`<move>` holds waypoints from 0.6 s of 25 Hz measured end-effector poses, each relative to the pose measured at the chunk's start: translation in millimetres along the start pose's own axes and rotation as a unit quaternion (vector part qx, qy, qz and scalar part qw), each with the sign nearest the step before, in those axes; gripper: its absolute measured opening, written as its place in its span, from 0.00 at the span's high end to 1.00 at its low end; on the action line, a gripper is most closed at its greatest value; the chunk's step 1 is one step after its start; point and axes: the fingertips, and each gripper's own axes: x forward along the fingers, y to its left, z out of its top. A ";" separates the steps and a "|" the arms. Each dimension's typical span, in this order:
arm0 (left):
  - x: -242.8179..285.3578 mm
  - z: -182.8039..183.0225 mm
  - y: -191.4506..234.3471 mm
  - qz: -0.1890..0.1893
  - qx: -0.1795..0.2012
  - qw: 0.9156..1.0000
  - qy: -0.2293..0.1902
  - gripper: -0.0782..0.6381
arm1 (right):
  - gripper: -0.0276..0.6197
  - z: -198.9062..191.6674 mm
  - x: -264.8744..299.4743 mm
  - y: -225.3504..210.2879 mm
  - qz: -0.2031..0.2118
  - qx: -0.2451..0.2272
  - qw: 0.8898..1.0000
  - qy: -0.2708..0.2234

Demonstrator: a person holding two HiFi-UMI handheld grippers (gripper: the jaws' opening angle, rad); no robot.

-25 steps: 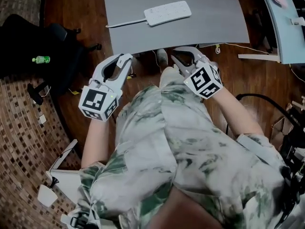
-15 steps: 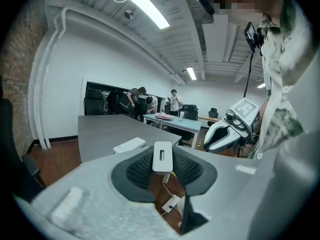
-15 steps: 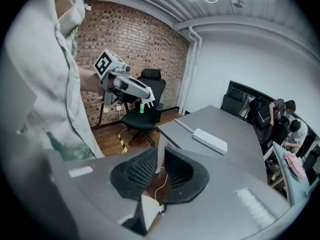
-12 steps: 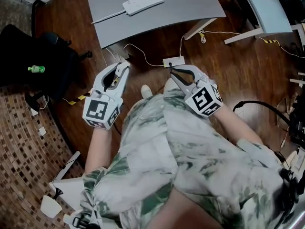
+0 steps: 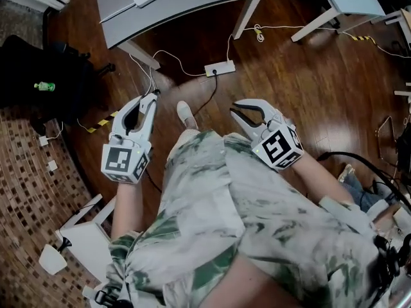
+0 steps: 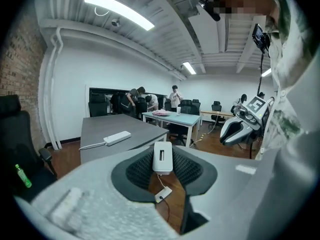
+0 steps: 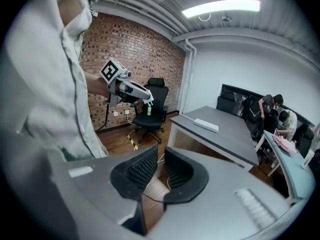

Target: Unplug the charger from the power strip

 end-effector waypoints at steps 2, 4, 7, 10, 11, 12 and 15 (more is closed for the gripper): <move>-8.5 -10.2 -33.2 0.007 0.019 1.000 0.017 0.74 | 0.88 -24.2 -28.6 14.0 -0.001 0.005 1.000 0.005; -25.2 -19.0 -62.4 0.014 0.027 0.999 0.035 0.74 | 0.88 -40.7 -49.5 33.5 0.006 0.011 1.000 0.009; -55.0 -23.4 -101.8 0.010 0.038 0.998 0.054 0.74 | 0.89 -52.3 -75.3 66.0 0.020 0.026 0.999 -0.004; -74.6 -27.8 -124.2 0.008 0.045 0.997 0.066 0.74 | 0.89 -65.3 -90.8 86.6 0.024 0.034 0.999 -0.007; -81.4 -30.5 -128.4 0.012 0.041 0.997 0.071 0.74 | 0.89 -68.5 -93.7 92.1 0.024 0.038 0.999 -0.007; -88.6 -32.9 -132.2 0.015 0.036 0.997 0.073 0.74 | 0.89 -69.1 -96.1 97.6 0.024 0.043 0.999 -0.011; -109.8 -39.7 -143.9 0.012 0.026 0.997 0.071 0.74 | 0.89 -62.6 -103.5 116.5 0.020 0.047 0.998 -0.024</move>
